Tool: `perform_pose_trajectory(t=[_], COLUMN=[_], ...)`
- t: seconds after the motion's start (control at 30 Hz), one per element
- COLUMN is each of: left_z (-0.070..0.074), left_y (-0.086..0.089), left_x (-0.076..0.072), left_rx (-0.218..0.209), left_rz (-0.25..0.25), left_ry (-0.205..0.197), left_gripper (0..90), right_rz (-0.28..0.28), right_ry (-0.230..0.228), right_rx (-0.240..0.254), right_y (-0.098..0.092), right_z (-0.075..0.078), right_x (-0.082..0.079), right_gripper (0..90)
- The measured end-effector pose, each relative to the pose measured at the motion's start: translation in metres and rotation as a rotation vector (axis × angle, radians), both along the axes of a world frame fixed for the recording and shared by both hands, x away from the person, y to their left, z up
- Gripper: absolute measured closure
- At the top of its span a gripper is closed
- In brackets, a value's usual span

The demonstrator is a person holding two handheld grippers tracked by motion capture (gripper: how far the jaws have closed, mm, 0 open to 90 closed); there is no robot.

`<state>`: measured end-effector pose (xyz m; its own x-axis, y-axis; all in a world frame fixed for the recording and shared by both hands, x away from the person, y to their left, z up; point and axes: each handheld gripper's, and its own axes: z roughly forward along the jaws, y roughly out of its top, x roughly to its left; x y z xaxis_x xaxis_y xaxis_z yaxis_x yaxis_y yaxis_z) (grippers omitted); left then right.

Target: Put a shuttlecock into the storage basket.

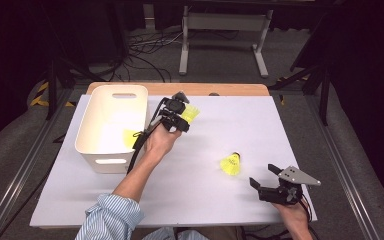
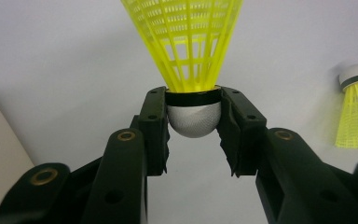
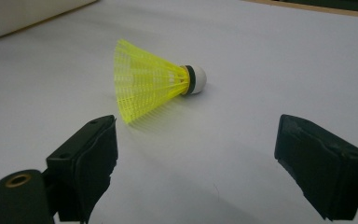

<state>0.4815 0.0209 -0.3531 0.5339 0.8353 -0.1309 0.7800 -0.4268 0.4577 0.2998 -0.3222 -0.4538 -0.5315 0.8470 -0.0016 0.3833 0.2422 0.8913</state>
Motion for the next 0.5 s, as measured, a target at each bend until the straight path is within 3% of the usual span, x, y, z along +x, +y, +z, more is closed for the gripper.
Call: perform_pose_trajectory(t=[0.5], left_z=[0.013], left_y=[0.005], left_x=[-0.006], left_rx=[-0.006], left_rz=[-0.024], left_ry=[-0.011], left_gripper=[64.8], right_rz=[0.003], right_ry=[0.003], right_rx=[-0.004], right_y=[0.000], right_z=[0.000], right_x=[0.000], right_gripper=[14.0])
